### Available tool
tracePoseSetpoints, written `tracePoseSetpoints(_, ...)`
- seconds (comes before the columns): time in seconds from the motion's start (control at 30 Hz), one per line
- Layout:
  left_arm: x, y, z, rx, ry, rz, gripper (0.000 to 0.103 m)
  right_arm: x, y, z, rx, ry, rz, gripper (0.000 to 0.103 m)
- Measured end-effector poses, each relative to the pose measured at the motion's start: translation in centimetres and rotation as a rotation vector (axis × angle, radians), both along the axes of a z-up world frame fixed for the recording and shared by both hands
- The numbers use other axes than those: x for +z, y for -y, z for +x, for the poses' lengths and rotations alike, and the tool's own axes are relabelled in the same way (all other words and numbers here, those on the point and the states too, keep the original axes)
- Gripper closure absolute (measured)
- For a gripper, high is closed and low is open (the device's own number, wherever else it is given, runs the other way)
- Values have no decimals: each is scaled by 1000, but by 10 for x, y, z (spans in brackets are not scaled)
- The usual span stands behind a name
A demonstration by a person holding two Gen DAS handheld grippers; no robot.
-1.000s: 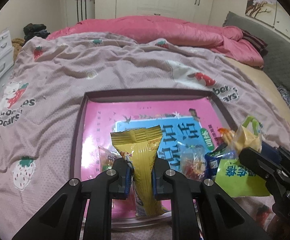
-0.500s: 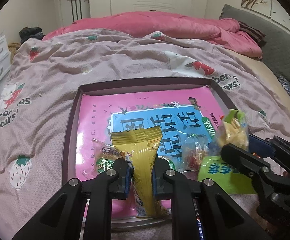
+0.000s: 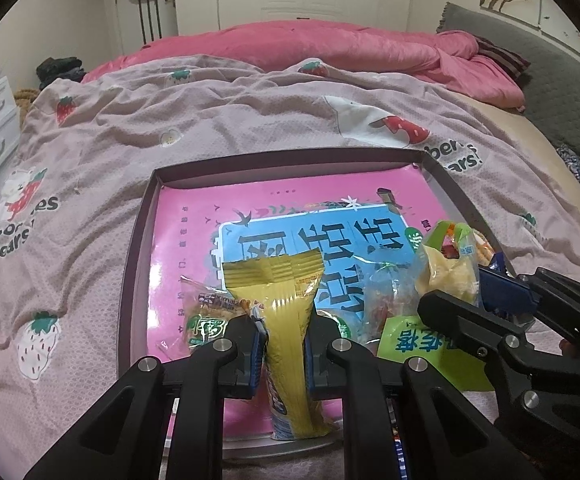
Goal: Organize snacks
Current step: 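Carry the yellow bar and green bag over the tray with both tools, then open both tools to drop the yellow bar and green bag into the tray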
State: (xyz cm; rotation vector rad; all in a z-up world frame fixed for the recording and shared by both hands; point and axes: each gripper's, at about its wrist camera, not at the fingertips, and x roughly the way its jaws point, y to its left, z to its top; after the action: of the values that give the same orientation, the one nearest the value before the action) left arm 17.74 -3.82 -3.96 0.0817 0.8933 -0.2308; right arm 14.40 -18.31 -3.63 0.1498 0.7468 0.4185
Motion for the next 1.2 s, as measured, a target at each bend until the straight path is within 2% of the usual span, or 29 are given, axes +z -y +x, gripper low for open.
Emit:
tracePoseSetpoints(0.37,-5,-3,4,15,-10,4,87,-8,-9,3,44,-19,-7,69)
tracePoseSetpoints(1.2,-1,-9,4,38,-30,26,84,-7,-12,-1,34,14,-26,68)
